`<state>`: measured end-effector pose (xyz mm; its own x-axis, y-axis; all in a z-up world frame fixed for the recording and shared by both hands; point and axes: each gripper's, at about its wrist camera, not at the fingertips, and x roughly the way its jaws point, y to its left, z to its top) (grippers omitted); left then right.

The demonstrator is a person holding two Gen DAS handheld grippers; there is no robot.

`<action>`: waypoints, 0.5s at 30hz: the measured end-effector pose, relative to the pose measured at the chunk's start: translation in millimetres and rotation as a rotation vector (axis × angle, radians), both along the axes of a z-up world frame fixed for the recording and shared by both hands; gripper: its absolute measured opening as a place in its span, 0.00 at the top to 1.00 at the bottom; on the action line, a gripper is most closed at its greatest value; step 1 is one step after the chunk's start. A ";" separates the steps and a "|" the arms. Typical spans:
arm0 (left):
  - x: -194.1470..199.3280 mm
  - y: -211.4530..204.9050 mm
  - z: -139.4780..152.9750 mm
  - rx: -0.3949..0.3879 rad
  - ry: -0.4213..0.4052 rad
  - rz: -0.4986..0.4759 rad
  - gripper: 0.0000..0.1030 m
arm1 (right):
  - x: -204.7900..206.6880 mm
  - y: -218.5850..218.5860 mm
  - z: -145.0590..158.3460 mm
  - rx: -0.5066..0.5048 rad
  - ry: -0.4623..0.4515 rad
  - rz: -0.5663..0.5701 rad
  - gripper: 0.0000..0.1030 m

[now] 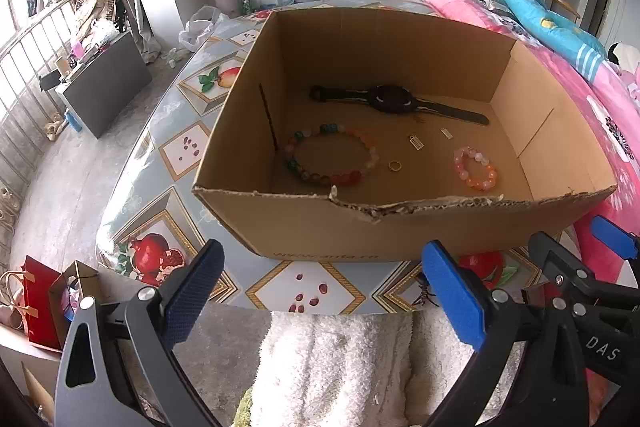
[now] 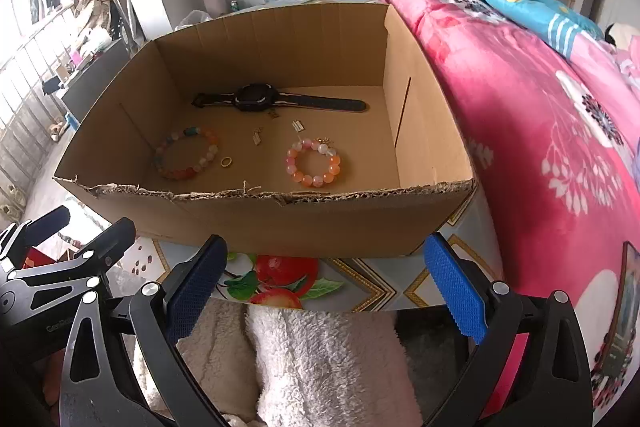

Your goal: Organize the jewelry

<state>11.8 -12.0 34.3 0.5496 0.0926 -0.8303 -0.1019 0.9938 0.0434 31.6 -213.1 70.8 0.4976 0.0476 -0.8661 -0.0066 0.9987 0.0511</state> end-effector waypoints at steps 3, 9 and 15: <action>0.9 0.2 -0.4 -0.001 0.002 0.001 0.06 | -0.6 1.4 0.3 -0.004 -0.004 -0.003 0.08; 0.7 0.1 -0.8 -0.002 0.003 0.000 0.06 | -0.6 1.4 0.0 -0.005 -0.005 -0.010 0.08; 0.8 0.6 -0.7 -0.001 0.001 0.001 0.06 | 0.1 0.3 0.1 -0.007 -0.005 -0.008 0.08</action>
<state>12.7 -11.4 33.6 0.5484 0.0919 -0.8311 -0.1027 0.9938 0.0421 31.7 -212.7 70.9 0.5021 0.0377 -0.8640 0.0010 0.9990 0.0442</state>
